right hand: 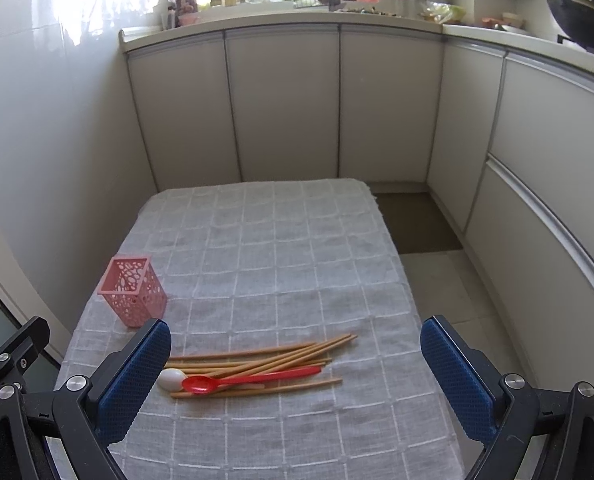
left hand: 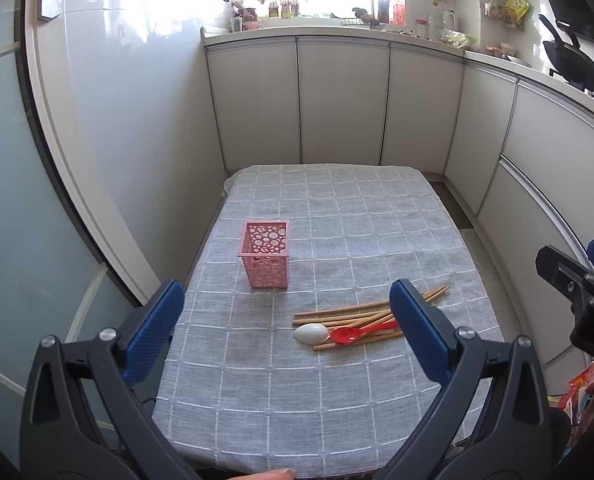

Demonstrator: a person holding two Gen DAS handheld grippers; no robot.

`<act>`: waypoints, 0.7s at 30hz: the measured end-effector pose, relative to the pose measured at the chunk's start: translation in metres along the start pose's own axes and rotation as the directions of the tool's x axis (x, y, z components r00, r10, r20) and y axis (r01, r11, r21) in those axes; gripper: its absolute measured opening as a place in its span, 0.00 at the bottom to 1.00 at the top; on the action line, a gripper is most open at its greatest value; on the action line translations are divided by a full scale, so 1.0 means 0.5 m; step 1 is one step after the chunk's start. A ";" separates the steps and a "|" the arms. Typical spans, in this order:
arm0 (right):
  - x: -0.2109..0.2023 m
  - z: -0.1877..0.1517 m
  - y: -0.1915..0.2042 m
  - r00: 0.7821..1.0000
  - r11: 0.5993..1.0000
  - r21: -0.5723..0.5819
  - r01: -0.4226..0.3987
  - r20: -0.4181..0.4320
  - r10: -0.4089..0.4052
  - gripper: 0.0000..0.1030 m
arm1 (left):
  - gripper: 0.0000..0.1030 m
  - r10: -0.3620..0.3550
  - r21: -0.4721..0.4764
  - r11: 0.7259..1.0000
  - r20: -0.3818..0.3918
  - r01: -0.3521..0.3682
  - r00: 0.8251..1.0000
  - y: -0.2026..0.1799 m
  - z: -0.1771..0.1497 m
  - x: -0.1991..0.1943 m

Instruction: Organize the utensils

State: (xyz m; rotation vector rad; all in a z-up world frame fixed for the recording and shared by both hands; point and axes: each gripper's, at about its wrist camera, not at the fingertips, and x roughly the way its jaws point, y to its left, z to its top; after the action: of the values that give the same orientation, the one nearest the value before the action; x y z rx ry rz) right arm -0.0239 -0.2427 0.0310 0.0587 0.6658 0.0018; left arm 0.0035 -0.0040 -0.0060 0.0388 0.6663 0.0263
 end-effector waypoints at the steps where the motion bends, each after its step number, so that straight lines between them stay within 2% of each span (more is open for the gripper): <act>1: 0.000 0.001 0.001 1.000 1.000 -0.001 0.000 0.000 0.000 1.00 | 0.99 0.001 0.001 1.000 0.000 -0.001 1.000 0.001 -0.001 0.000; 21: -0.002 0.000 -0.002 1.000 1.000 0.002 0.001 0.004 -0.001 1.00 | 0.99 0.011 0.009 1.000 0.006 -0.011 1.000 -0.003 -0.002 -0.003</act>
State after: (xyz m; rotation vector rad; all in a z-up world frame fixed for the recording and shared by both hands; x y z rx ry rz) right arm -0.0245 -0.2435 0.0316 0.0605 0.6617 0.0000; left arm 0.0018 -0.0054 -0.0062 0.0517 0.6604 0.0336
